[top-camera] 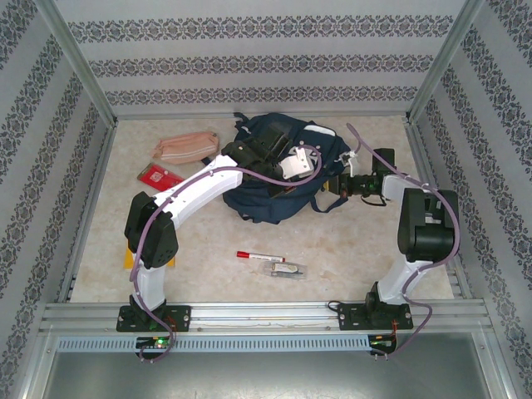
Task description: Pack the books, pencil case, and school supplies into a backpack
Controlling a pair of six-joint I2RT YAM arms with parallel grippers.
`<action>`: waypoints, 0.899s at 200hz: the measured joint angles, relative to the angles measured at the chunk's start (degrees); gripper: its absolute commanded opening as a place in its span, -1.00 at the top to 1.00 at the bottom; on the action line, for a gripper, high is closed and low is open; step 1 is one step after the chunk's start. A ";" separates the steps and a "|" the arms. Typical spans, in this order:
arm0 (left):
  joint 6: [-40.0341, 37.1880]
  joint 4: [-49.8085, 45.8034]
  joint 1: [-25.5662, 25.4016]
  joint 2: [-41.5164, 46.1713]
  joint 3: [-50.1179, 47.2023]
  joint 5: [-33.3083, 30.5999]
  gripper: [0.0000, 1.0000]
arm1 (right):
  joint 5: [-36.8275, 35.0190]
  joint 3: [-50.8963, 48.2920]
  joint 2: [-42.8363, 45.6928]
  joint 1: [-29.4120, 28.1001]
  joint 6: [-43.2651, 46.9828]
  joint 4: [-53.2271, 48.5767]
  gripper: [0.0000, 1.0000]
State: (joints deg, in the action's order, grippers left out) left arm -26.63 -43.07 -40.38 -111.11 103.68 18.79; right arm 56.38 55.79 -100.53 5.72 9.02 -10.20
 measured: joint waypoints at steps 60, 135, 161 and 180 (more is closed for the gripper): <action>2.10 0.42 0.00 -0.07 0.00 -1.90 1.00 | -3.21 -4.07 9.51 -5.38 2.16 -3.74 1.00; 7.80 4.55 -0.02 -4.42 0.17 0.96 1.00 | -9.68 -9.09 18.95 -17.53 0.24 -6.05 1.00; 9.92 4.59 -0.04 -4.90 0.17 2.25 1.00 | -13.35 -14.03 22.27 -21.16 -6.05 1.92 1.00; 11.93 5.44 -0.04 -4.94 -0.31 3.45 1.00 | -15.30 -17.70 24.30 -22.80 -10.47 8.04 0.97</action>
State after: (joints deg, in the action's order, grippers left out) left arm -14.70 -37.63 -40.42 -116.05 103.37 22.24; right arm 41.08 38.09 -76.23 -17.08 -1.45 -2.15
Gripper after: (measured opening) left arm 0.051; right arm 0.045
